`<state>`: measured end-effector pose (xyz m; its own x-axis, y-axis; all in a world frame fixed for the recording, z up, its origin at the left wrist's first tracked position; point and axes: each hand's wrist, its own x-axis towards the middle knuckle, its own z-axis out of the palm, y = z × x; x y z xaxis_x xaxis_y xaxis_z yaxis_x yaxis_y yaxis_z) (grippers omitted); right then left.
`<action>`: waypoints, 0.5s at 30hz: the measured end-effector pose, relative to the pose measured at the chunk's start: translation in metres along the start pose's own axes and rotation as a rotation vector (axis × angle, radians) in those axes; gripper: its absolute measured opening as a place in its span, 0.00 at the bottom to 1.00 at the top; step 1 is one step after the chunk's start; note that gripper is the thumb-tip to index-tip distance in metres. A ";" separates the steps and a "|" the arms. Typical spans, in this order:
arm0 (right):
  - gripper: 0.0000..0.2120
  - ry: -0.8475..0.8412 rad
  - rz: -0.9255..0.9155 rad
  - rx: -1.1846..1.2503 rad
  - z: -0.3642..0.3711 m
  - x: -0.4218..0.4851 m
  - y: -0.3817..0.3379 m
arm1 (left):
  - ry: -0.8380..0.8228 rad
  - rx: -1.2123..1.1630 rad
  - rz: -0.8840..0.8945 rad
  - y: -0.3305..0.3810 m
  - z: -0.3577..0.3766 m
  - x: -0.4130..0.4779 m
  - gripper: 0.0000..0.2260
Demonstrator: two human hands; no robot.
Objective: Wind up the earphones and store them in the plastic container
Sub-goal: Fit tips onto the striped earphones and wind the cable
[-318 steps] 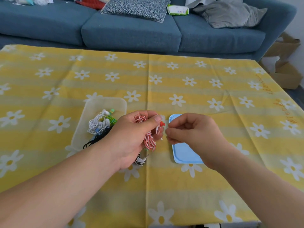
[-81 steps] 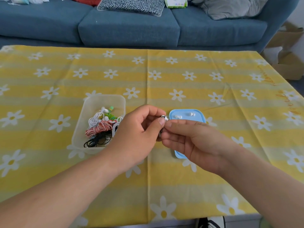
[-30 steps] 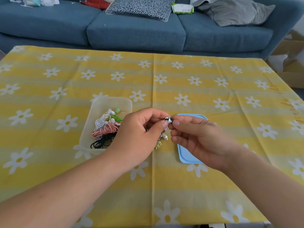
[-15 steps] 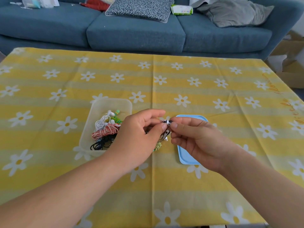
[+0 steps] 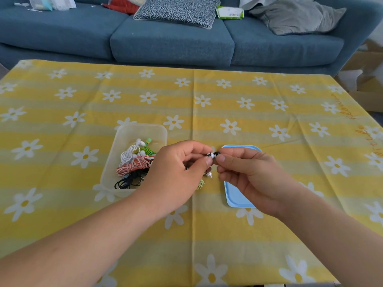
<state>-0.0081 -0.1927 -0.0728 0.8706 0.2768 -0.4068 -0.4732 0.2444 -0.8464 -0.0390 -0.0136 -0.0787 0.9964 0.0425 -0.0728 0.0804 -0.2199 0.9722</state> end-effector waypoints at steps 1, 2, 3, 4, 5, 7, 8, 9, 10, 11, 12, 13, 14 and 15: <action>0.13 -0.004 0.010 0.020 0.000 0.000 0.000 | 0.000 -0.003 0.000 0.000 0.000 0.000 0.07; 0.12 -0.010 0.017 0.036 0.000 0.000 0.000 | 0.001 -0.002 0.004 0.001 0.000 0.000 0.07; 0.12 -0.017 0.024 0.049 0.000 0.000 0.000 | 0.001 0.001 0.009 0.001 0.000 0.000 0.06; 0.11 -0.023 0.027 0.056 0.001 0.000 0.000 | 0.001 0.005 0.012 0.002 0.000 0.000 0.06; 0.11 -0.028 0.027 0.057 0.001 0.000 0.000 | 0.002 0.008 0.014 0.002 0.000 -0.001 0.06; 0.10 -0.027 0.021 0.043 0.001 0.000 0.001 | 0.004 0.012 0.015 0.002 -0.001 -0.001 0.06; 0.10 -0.023 0.016 0.032 0.001 0.000 0.001 | 0.003 0.015 0.013 0.003 -0.001 -0.001 0.06; 0.10 -0.021 0.010 0.023 0.001 0.000 0.002 | 0.001 0.018 0.012 0.003 -0.001 -0.002 0.06; 0.09 -0.020 0.006 0.018 0.001 0.000 0.002 | 0.000 0.023 0.011 0.003 -0.001 -0.002 0.06; 0.09 -0.019 0.002 0.017 0.001 0.000 0.002 | 0.000 0.023 0.011 0.002 -0.001 -0.001 0.06; 0.09 -0.020 -0.001 0.018 0.001 0.001 0.003 | 0.003 0.020 0.009 0.002 -0.001 -0.001 0.06; 0.10 -0.022 -0.005 0.021 0.001 0.001 0.003 | 0.007 0.013 0.008 0.002 -0.001 -0.001 0.06; 0.10 -0.023 -0.007 0.025 0.002 0.001 0.003 | 0.013 0.007 0.009 0.002 -0.001 -0.001 0.06; 0.10 -0.022 -0.010 0.028 0.002 0.001 0.003 | 0.018 0.004 0.010 0.002 -0.001 -0.001 0.06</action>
<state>-0.0093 -0.1899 -0.0753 0.8724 0.2944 -0.3902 -0.4680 0.2729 -0.8405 -0.0399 -0.0135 -0.0762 0.9966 0.0579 -0.0594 0.0709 -0.2245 0.9719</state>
